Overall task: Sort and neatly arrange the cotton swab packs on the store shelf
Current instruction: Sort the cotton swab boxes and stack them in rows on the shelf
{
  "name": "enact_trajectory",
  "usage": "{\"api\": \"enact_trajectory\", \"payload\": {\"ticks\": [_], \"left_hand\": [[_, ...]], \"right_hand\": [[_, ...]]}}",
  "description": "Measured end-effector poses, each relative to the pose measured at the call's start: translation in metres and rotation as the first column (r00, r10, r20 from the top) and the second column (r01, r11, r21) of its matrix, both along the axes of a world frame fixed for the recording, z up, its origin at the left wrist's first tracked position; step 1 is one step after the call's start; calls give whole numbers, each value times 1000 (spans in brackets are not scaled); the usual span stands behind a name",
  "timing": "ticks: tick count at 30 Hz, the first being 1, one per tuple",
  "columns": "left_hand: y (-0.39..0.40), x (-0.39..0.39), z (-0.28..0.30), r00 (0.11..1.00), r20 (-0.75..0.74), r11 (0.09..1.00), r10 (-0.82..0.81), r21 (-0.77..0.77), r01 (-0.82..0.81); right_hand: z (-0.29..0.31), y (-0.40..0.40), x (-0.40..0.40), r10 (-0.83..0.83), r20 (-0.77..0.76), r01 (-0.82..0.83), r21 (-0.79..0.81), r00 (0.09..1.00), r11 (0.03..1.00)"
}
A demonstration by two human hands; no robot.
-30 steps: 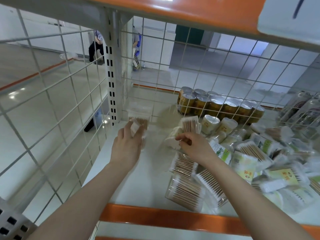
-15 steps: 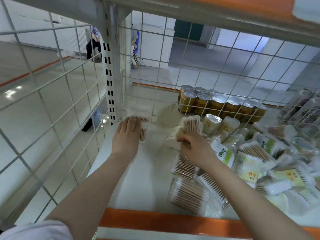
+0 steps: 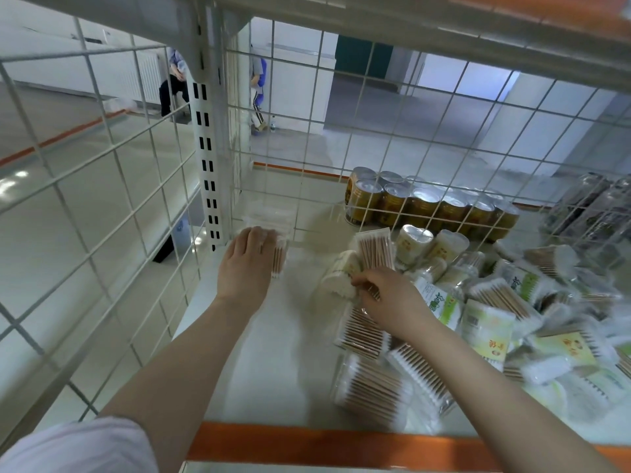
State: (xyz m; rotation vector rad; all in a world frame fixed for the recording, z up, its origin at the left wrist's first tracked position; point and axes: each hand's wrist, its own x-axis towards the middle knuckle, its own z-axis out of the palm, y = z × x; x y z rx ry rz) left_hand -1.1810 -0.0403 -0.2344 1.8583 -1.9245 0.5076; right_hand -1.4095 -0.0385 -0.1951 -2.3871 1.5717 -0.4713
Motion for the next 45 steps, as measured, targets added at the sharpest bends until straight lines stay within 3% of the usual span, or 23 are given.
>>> {"api": "enact_trajectory", "payload": {"ticks": [10,14,18,30,38,45], "left_hand": [[3,-6,7,999,5,995,43,95,-43],[7,-17,13,991,22,969,129,212,-131],[15,-32,21,997,-41,982,63,182,-55],[57,-72,25,949,-298,966,-104,195,168],[71,-72,20,929,-368,945,-23,295,140],[79,-65,11,883,-462,930,84,355,97]], "right_hand": [[8,9,-2,13,2,-13,-4,1000,1000],[18,13,-9,-5,21,5,-24,1000,1000],[29,18,-21,-35,25,36,-49,999,998],[41,20,-40,-162,-356,185,33,921,982],[37,8,-40,-181,-236,219,145,955,965],[43,8,-31,-143,-107,154,102,984,983]]}}
